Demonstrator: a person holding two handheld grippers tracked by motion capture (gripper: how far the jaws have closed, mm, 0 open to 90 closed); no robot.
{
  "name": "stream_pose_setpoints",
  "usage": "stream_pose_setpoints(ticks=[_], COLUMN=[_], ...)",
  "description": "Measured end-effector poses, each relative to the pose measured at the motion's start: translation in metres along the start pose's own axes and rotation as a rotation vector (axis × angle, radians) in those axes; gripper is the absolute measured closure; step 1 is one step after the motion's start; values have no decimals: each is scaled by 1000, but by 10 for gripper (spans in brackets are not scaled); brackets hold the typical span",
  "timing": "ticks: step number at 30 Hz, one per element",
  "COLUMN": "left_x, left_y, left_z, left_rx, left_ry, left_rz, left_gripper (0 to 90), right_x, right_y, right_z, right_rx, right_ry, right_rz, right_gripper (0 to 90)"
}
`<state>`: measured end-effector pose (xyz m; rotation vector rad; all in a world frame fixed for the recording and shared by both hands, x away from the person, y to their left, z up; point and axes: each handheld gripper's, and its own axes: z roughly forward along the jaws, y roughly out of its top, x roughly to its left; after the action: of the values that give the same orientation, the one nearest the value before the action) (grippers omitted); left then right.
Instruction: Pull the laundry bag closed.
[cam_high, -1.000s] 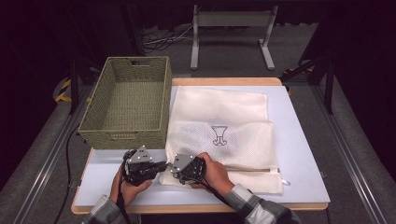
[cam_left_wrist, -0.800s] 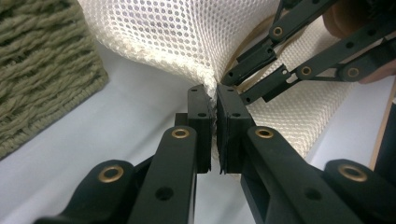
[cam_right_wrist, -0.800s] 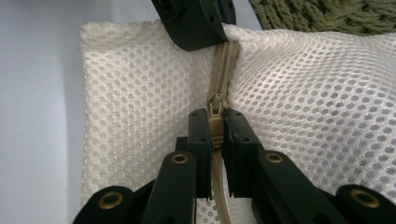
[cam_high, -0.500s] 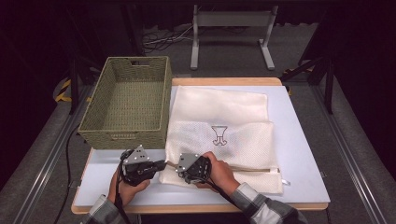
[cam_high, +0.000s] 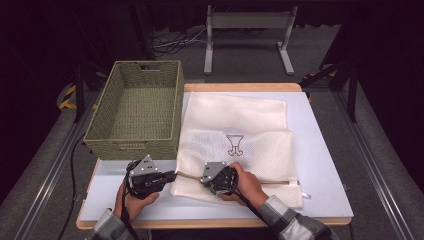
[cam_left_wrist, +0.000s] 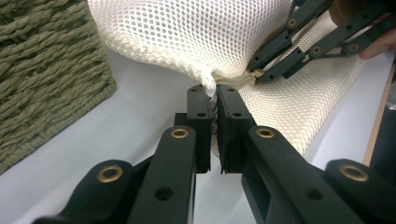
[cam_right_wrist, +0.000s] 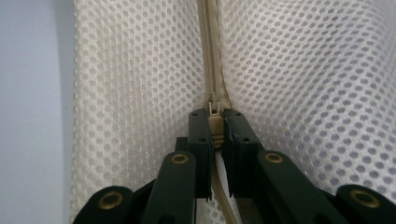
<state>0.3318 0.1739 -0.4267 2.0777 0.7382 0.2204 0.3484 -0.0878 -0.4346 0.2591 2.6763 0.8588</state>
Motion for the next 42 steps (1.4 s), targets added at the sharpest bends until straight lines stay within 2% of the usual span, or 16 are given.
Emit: stream_pose_setpoints(ticks=[16,42], left_x=[-1,0], left_y=[0,0], left_z=[-2,-3], left_rx=[8,16], left_ry=[14,8], left_rz=[13,15], left_gripper=[852,852], right_x=[-4,-9], right_y=[-12,-25], right_z=[-12,-23], right_rx=[23,39], right_ry=[7,6], right_rz=[5,16], right_gripper=[826,825])
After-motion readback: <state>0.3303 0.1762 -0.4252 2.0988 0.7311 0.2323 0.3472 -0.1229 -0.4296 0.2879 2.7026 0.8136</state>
